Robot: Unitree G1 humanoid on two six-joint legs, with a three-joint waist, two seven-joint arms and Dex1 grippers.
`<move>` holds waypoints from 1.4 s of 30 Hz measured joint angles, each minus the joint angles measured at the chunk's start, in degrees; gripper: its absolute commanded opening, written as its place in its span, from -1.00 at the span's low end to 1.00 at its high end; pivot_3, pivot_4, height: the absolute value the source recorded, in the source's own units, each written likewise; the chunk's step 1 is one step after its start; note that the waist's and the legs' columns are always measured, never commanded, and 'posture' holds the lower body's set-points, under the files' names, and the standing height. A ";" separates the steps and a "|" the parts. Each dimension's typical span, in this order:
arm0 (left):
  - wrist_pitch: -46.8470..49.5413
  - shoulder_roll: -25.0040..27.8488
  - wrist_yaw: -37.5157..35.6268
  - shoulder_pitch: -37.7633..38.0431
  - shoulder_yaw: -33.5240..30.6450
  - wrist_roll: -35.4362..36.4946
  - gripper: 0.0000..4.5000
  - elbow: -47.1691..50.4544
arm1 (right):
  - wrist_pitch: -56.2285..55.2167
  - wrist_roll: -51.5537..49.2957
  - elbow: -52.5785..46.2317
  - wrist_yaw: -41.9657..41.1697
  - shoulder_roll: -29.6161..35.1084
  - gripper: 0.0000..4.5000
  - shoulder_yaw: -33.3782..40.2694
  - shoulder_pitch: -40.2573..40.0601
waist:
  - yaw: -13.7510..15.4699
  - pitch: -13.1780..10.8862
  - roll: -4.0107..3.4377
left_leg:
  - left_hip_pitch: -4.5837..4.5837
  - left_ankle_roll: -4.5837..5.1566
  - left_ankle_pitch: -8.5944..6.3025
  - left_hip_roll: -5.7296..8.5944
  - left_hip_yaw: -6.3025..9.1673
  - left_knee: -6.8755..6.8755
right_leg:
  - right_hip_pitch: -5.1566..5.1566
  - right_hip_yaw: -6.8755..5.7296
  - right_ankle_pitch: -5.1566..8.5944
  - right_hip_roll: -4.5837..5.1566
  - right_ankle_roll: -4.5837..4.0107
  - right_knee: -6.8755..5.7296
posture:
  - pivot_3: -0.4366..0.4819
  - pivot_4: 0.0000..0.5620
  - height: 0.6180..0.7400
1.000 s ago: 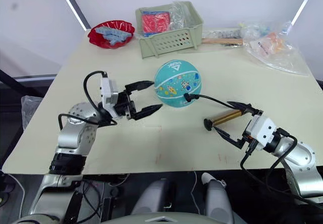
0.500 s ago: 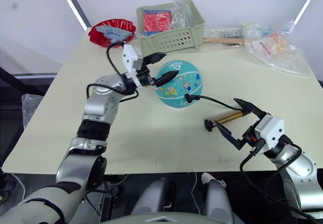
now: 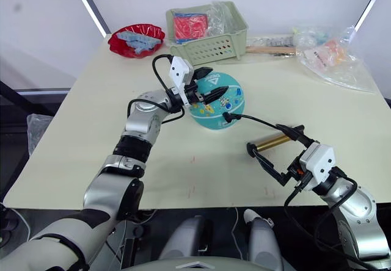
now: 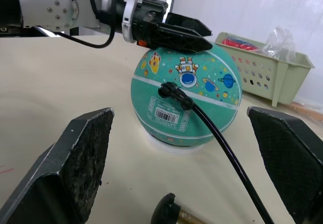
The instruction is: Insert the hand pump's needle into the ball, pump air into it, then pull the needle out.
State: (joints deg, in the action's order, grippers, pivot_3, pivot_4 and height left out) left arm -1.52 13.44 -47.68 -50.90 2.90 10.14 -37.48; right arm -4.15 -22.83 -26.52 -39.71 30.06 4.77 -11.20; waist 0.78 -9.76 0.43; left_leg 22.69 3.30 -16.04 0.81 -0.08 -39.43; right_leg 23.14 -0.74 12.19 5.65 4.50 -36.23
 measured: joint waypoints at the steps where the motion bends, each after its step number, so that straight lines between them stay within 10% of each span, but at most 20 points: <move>1: -0.17 -0.23 0.26 0.14 0.02 -0.28 1.00 -0.12 | 0.95 0.30 -0.11 0.38 0.03 0.98 -0.39 0.62 | 0.01 0.01 0.01 | -0.03 0.00 0.01 0.00 0.00 -0.05 | 0.00 0.01 0.00 0.00 0.00 -0.10 | -0.05 -0.47 0.96; 21: 1.71 -4.05 7.89 1.66 0.05 -3.47 1.00 0.87 | 8.07 38.94 14.49 11.60 3.55 0.98 -20.07 28.54 | 0.15 0.30 0.27 | -0.18 -0.17 0.15 0.09 0.03 -0.36 | -0.04 0.06 0.00 0.06 -0.02 -0.55 | -0.05 -0.47 0.96; 42: 2.31 -4.76 9.11 2.91 0.03 -3.86 1.00 3.03 | -3.64 54.84 25.48 19.00 -0.20 0.98 -24.66 33.35 | 0.16 0.32 0.30 | -0.12 -0.23 0.21 0.03 0.25 -0.42 | -0.06 -0.09 -0.04 -0.01 -0.11 -0.58 | -0.05 -0.47 0.96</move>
State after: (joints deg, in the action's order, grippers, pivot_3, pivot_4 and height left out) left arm 0.79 8.69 -38.57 -47.99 2.93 6.28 -34.45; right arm -7.79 32.01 -1.04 -20.71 29.86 -19.89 22.15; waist 0.95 -9.44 0.73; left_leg 22.57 3.07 -15.83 0.84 0.17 -39.85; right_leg 23.08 -0.83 12.16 5.64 4.39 -36.81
